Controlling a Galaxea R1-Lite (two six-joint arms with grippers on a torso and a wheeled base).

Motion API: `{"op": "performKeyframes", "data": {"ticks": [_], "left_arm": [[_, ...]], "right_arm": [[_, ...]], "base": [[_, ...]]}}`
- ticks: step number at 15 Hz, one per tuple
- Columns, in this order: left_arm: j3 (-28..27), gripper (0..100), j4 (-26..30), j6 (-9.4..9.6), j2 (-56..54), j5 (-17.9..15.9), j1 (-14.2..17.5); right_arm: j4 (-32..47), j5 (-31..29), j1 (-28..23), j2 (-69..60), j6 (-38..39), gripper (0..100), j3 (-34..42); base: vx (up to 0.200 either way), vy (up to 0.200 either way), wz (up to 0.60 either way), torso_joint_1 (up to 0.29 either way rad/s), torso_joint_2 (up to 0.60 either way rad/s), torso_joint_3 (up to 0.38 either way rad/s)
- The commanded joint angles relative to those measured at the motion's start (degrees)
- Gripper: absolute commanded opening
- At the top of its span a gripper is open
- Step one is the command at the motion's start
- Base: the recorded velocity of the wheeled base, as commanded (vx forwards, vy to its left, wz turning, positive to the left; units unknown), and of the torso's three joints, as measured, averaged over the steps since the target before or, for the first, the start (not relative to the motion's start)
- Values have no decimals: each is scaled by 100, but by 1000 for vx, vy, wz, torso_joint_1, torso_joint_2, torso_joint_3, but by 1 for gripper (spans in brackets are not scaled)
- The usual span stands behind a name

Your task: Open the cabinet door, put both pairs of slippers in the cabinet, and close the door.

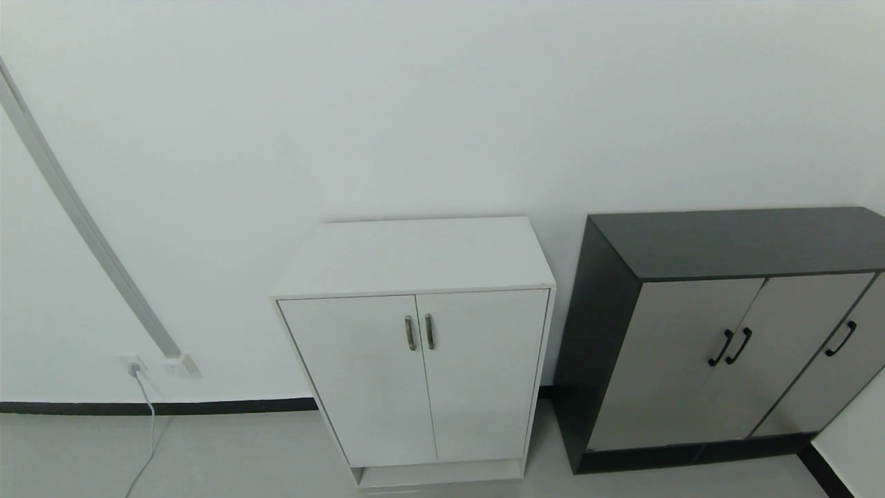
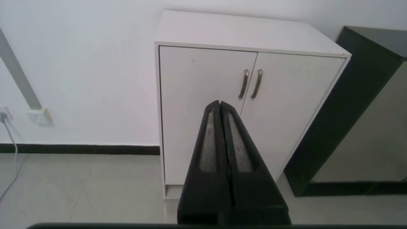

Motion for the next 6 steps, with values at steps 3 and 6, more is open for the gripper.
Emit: {"op": "performKeyframes", "data": {"ticks": [3, 6], "left_arm": [[-2, 0, 0, -1, -5, 2, 2], [-2, 0, 0, -1, 4, 2, 2]], "right_arm": [[-23, -216, 4, -11, 46, 0, 2], [-23, -234, 4, -11, 81, 0, 2]], "base": [[0, 0, 0, 0, 0, 0], [0, 0, 0, 0, 0, 0]]}}
